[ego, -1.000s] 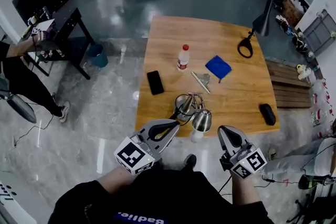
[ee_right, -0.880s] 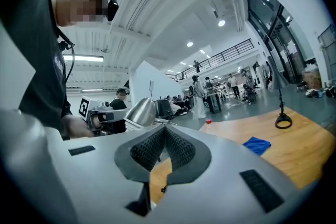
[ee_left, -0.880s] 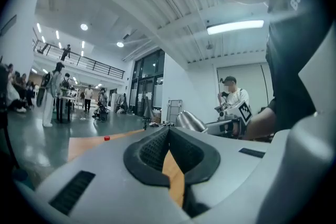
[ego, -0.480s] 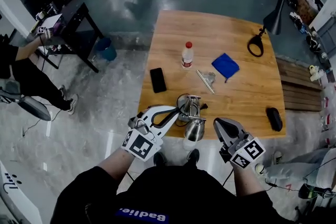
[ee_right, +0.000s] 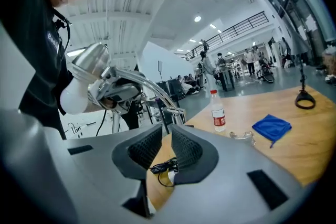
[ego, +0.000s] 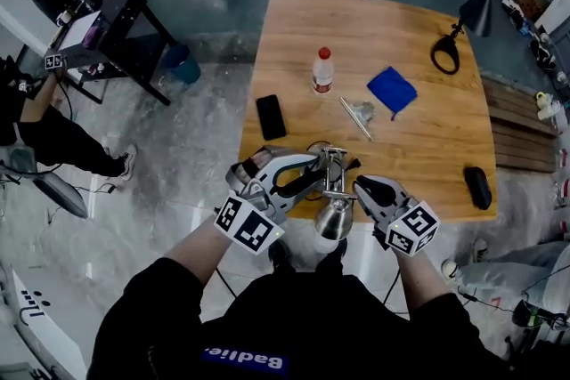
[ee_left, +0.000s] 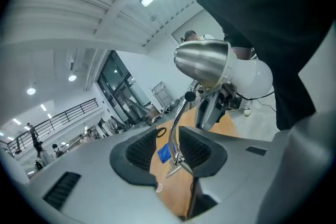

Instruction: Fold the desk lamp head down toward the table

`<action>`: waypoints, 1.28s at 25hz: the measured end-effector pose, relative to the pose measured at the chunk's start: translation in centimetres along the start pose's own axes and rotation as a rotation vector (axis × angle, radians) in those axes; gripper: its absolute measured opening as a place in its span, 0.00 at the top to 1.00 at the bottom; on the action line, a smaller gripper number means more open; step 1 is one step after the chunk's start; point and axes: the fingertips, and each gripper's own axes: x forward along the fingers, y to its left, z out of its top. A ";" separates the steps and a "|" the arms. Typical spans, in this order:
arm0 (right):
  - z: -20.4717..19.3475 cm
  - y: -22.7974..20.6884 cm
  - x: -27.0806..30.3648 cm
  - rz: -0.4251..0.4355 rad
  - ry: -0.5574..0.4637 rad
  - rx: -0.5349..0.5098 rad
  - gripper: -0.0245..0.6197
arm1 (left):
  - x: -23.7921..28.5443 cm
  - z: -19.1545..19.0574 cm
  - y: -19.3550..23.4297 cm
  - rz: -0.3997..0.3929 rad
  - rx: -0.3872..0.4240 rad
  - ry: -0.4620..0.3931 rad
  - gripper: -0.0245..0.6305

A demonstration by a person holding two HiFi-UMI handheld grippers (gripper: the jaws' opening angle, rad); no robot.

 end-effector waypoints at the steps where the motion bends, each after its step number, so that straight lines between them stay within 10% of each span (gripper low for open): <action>1: -0.7 -0.5 0.6 0.002 0.019 0.002 0.87 | 0.3 0.0 -0.3 -0.013 0.025 -0.003 0.76; 14: -4.9 -3.6 8.0 0.037 0.181 -0.192 0.71 | 1.9 1.3 -2.3 -0.118 0.275 -0.046 0.75; 20: -4.2 -3.0 9.7 0.092 0.177 -0.259 0.71 | 2.0 1.4 -1.8 -0.105 0.257 -0.046 0.90; 32: -4.1 -3.6 10.1 0.097 0.160 -0.240 0.76 | 1.2 -0.1 -6.5 -0.192 0.321 -0.028 0.86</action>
